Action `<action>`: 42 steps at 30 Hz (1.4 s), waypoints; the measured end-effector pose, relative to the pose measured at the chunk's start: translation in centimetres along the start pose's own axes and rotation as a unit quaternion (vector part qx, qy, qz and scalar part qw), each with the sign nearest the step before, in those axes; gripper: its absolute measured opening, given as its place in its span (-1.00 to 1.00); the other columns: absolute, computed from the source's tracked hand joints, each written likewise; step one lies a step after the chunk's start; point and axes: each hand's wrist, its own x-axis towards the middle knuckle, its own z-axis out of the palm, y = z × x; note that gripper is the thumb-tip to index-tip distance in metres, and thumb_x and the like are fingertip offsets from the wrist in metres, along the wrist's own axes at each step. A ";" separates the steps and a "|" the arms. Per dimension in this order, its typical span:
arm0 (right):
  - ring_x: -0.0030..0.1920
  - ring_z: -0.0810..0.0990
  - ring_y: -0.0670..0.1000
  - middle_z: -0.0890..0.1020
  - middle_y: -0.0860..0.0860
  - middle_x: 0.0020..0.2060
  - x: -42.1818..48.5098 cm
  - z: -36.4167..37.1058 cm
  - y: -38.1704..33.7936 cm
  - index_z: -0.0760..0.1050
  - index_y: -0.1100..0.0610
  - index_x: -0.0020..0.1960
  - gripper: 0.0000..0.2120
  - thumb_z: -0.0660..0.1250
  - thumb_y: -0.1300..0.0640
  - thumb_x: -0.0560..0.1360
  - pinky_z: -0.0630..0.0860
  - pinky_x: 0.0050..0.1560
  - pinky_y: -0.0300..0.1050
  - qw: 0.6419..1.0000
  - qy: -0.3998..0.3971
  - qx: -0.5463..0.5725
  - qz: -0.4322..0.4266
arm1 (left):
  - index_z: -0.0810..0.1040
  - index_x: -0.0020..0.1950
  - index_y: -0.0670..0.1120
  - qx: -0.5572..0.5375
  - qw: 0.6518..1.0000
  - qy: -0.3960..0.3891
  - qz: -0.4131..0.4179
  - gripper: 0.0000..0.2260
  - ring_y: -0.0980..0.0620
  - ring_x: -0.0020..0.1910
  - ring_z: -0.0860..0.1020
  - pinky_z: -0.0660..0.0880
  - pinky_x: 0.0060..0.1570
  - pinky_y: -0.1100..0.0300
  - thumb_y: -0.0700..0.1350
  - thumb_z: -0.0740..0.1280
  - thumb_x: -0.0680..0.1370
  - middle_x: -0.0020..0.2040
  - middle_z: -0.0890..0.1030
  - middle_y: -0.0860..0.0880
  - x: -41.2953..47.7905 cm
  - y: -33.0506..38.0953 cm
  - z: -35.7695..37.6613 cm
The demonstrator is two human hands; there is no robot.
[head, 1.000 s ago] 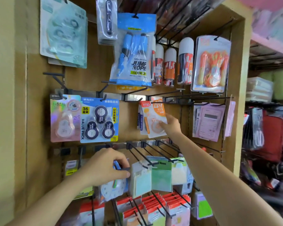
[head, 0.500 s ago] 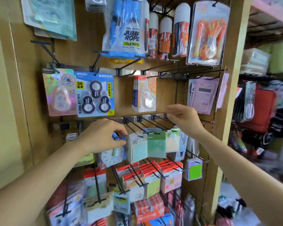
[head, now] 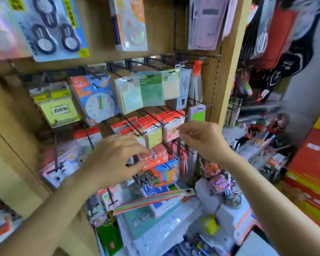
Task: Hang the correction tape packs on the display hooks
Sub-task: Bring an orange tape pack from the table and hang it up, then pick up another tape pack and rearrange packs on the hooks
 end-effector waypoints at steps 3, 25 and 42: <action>-0.19 0.64 -0.13 0.70 -0.11 -0.17 -5.4 2.5 3.4 0.69 0.11 0.04 -0.85 0.45 0.25 0.49 0.57 -0.13 -0.19 0.998 -0.018 -0.014 0.066 | 0.70 -0.04 0.10 -0.067 0.993 -0.081 -0.058 -0.84 0.06 -0.16 0.62 0.58 -0.13 0.12 0.08 0.39 0.47 -0.14 0.69 0.14 -4.2 2.2 6.7; -0.10 0.66 0.13 0.69 0.10 -0.20 -39.2 14.6 20.4 0.69 0.11 0.05 -0.82 0.37 0.24 0.49 0.56 -0.07 0.00 0.793 -0.290 -0.026 0.535 | 0.62 -0.16 0.16 -0.337 0.643 -0.506 -0.466 -0.91 0.19 -0.12 0.60 0.44 -0.18 0.38 -0.01 0.44 0.53 -0.12 0.69 0.14 -29.6 19.1 32.5; -0.45 0.45 0.04 0.52 0.13 -0.34 -46.9 24.3 41.4 0.46 0.21 -0.12 -0.87 0.38 0.21 0.55 0.41 -0.47 -0.17 0.478 0.014 0.157 0.864 | 0.68 -0.03 0.11 -0.321 0.574 -0.516 -0.549 -0.93 0.45 -0.14 0.57 0.46 -0.14 0.39 -0.05 0.41 0.56 -0.18 0.66 0.30 -30.7 19.4 39.1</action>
